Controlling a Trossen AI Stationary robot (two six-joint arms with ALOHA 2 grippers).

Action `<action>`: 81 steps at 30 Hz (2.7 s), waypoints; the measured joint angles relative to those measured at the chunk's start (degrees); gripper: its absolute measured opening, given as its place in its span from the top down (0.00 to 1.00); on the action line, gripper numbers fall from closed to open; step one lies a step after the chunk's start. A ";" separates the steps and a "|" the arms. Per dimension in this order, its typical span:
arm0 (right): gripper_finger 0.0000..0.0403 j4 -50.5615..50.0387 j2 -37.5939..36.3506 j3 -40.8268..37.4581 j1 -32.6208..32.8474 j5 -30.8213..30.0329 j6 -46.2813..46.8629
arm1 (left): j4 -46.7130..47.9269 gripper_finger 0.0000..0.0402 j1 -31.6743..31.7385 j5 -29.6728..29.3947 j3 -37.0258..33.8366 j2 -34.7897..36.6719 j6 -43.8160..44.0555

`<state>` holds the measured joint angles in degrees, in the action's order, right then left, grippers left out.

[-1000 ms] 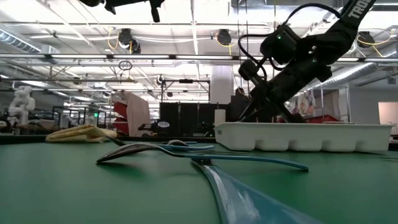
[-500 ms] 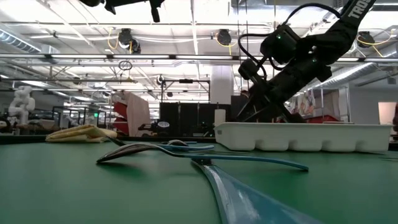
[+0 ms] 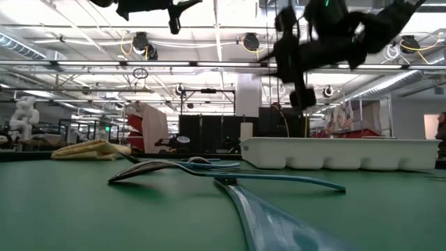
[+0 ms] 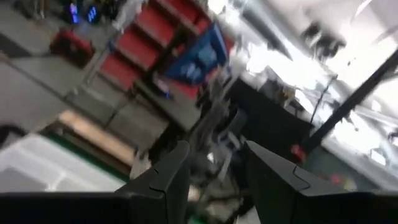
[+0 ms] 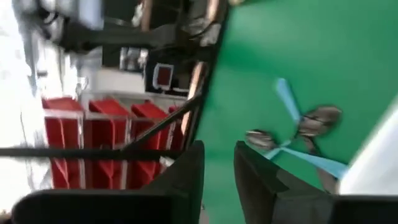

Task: Sort silverware
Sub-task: Put the blue spoon into the silverware organizer

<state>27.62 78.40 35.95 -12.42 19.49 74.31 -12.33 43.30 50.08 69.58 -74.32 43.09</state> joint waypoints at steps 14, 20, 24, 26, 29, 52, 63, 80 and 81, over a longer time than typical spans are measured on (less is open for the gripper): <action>0.87 -61.05 -6.07 14.68 25.36 -0.21 -18.49 | 42.35 0.62 -15.26 -4.39 0.02 7.37 -36.22; 0.78 -61.29 -6.07 14.68 32.41 -7.78 -12.23 | 68.04 0.62 -24.28 -31.93 -0.07 9.13 -42.20; 0.70 -64.16 -6.07 14.68 34.87 -13.35 -11.42 | 68.58 0.62 -30.31 -41.08 -3.55 7.83 -39.36; 0.67 -65.41 -6.07 14.68 35.62 -15.13 -10.86 | 66.47 0.62 -32.43 -42.10 -5.21 6.20 -37.84; 0.63 -67.16 -6.05 14.68 36.78 -16.90 -9.96 | 62.14 0.62 -34.79 -42.23 -7.43 3.04 -35.71; 0.59 -70.61 -6.04 14.68 44.22 -24.17 -8.92 | 49.38 0.62 -45.57 -44.07 -7.87 -27.29 -28.96; 0.59 -70.66 -6.05 14.68 44.46 -24.51 -8.93 | 47.52 0.62 -44.57 -37.15 -7.29 -28.13 -27.19; 0.59 -70.79 -6.02 14.68 44.41 -25.75 -8.99 | 48.65 0.40 -42.51 -37.29 -4.20 -28.96 -30.28; 0.59 -70.82 -6.02 14.68 44.41 -25.75 -8.99 | 48.82 0.39 -42.52 -37.49 -4.17 -29.23 -30.09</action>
<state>-43.20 72.38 50.63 31.99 -6.26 65.32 36.49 0.78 12.59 65.41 -103.55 13.00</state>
